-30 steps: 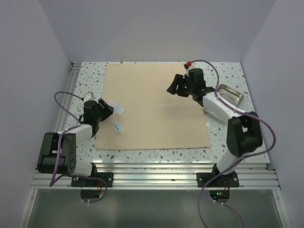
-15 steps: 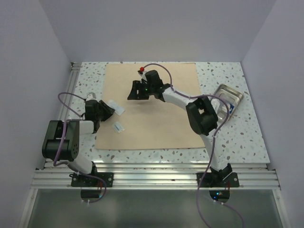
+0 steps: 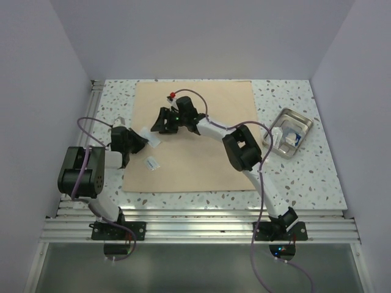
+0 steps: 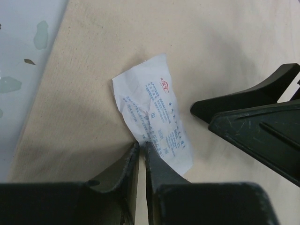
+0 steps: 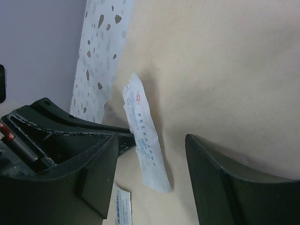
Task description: Prepare the surgical pack
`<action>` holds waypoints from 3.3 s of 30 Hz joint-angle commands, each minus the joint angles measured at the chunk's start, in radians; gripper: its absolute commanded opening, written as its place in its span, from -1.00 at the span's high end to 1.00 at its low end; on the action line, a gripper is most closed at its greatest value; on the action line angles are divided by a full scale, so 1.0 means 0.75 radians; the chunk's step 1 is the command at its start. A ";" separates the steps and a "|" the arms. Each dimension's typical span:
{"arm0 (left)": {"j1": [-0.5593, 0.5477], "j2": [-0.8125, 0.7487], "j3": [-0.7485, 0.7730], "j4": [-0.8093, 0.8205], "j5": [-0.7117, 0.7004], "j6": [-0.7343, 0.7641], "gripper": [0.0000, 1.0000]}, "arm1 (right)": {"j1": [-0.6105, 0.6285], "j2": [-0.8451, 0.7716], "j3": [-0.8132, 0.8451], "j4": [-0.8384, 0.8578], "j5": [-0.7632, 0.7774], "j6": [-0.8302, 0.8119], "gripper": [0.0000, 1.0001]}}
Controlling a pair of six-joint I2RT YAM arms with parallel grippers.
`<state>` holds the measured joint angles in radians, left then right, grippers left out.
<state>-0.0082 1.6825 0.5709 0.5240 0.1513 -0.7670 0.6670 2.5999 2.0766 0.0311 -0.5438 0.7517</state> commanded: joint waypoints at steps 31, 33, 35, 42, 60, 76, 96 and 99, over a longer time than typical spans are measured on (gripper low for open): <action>-0.009 -0.280 -0.137 0.148 0.076 0.053 0.41 | -0.253 -0.779 -0.923 0.308 0.085 0.080 0.70; -0.016 -0.274 -0.135 0.162 0.089 0.049 0.41 | -0.326 -0.893 -1.028 0.294 0.081 0.051 0.69; -0.028 -0.272 -0.133 0.162 0.093 0.049 0.41 | -0.453 -1.063 -1.165 0.225 0.089 -0.002 0.67; -0.057 -0.292 -0.121 0.128 0.064 0.072 0.41 | -1.011 -1.394 -1.431 0.044 0.016 -0.076 0.65; -0.071 -0.556 -0.156 -0.083 0.070 0.074 0.40 | -1.362 -1.338 -1.630 0.042 0.273 -0.098 0.35; -0.071 -0.791 -0.219 -0.369 0.107 0.174 0.26 | -1.266 -1.620 -1.523 -0.319 0.698 -0.258 -0.41; -0.067 -0.928 -0.381 -0.439 0.034 0.155 0.28 | 0.020 -1.070 -1.066 -0.133 0.451 -0.221 -0.20; -0.057 -0.871 -0.369 -0.451 0.038 0.147 0.31 | 0.129 -0.923 -0.959 -0.140 0.439 -0.203 -0.24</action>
<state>-0.0589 1.0031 0.2905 0.1780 0.1791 -0.6609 0.7097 1.8473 1.2716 -0.0826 -0.1844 0.5995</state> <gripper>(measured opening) 0.350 0.615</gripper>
